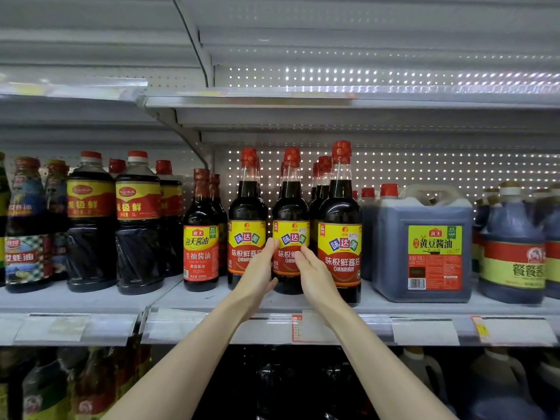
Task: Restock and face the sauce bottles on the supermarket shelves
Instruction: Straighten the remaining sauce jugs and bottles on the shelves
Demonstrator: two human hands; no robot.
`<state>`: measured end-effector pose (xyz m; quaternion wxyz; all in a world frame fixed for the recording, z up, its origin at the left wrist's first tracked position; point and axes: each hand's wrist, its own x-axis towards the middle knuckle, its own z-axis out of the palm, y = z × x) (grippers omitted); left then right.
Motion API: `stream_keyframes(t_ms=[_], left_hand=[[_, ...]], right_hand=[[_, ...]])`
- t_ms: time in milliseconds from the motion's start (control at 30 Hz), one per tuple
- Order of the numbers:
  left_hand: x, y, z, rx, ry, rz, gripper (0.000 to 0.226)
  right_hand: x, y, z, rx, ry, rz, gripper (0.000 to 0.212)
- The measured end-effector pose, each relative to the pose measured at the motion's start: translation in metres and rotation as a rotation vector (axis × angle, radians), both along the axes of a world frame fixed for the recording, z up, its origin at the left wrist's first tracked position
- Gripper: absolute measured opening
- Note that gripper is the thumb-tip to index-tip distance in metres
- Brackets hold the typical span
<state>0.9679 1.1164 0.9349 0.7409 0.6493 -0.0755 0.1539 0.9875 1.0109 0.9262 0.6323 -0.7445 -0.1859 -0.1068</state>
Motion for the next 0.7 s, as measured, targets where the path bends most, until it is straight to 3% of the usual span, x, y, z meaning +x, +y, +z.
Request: stream_keyframes(t_ms=[700], left_hand=[[0.011, 0.002, -0.003, -0.020, -0.001, -0.012, 0.047]], right_hand=[[0.008, 0.004, -0.001, -0.020, -0.015, -0.002, 0.050]])
